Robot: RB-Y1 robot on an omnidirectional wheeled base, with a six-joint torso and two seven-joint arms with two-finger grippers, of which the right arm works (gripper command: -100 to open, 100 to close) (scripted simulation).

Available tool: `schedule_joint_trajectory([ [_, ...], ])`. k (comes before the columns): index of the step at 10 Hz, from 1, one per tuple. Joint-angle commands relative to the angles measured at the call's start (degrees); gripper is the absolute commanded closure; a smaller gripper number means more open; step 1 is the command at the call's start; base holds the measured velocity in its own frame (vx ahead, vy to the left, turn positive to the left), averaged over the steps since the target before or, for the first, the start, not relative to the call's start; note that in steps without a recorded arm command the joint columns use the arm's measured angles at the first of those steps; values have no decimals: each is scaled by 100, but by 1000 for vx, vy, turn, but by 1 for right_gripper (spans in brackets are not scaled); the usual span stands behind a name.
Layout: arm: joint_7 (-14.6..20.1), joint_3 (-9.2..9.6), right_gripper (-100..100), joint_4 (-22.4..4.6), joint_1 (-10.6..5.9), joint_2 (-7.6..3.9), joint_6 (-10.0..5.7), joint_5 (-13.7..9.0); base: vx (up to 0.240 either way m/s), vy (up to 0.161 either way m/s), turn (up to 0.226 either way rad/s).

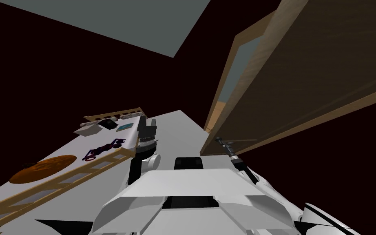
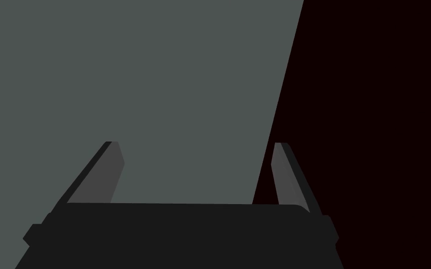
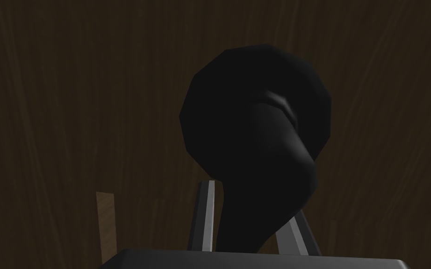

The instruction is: Pull the door open

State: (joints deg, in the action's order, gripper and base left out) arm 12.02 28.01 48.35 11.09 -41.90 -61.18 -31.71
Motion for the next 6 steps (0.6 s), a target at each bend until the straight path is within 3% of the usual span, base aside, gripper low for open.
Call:
schedule_joint_trajectory([
  [1,0,0,100,0,0,0,0,0,-84,-8,0],
  [3,54,48,100,-93,25,-19,-107,-13,-68,-75,219],
  [6,121,100,100,-215,56,-70,-273,-41,-148,-54,213],
])
